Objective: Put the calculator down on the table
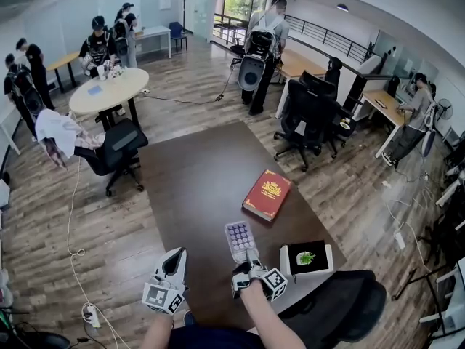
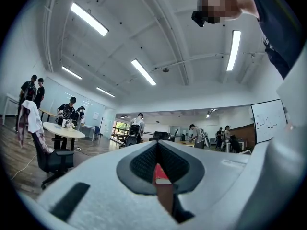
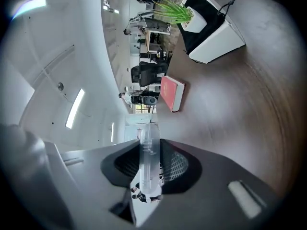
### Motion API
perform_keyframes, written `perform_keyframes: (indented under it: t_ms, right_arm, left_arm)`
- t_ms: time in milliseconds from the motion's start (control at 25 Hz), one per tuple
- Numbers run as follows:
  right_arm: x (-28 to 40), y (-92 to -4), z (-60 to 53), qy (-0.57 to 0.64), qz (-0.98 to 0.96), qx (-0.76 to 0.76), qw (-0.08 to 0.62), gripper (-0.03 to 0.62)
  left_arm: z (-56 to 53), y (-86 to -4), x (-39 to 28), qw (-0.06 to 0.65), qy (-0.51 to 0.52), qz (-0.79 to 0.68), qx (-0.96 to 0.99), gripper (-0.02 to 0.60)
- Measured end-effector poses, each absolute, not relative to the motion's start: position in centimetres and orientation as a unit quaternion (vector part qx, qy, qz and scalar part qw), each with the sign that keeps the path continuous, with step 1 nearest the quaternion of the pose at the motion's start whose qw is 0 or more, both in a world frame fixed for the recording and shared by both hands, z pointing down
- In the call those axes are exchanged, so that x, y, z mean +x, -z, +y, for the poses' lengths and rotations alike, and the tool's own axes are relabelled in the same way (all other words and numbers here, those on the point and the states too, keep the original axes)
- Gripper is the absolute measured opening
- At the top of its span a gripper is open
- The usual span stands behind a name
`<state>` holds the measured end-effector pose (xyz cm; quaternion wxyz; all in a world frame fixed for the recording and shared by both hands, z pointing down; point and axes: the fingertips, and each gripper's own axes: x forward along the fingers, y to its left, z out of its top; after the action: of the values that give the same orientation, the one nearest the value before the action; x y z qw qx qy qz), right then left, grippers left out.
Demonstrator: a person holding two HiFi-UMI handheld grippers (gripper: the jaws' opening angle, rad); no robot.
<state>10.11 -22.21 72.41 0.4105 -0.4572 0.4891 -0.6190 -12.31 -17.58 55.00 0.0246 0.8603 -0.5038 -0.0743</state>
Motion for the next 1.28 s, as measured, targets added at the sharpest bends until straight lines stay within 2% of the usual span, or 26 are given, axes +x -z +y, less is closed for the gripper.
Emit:
perform_keyframes:
  t_ms: [560,840,1280]
  right_arm:
    - [9.0,-78.0,-27.7,0.620,0.472,-0.485,0.396,0.109]
    - [8.9,-84.9,-29.3,0.597,0.465,-0.544,0.361,0.109]
    - [6.8,-89.5,-31.8,0.612,0.456,-0.559,0.325,0.109]
  left_arm:
    - [-18.3,-55.5,-12.4,0.047,0.080,-0.508,0.856,-0.005]
    - [-18.5,-55.6,-12.9,0.071,0.091,-0.514,0.850,-0.005]
    - [-18.7,-56.9,-14.6,0.090,0.076,-0.533,0.838,-0.005]
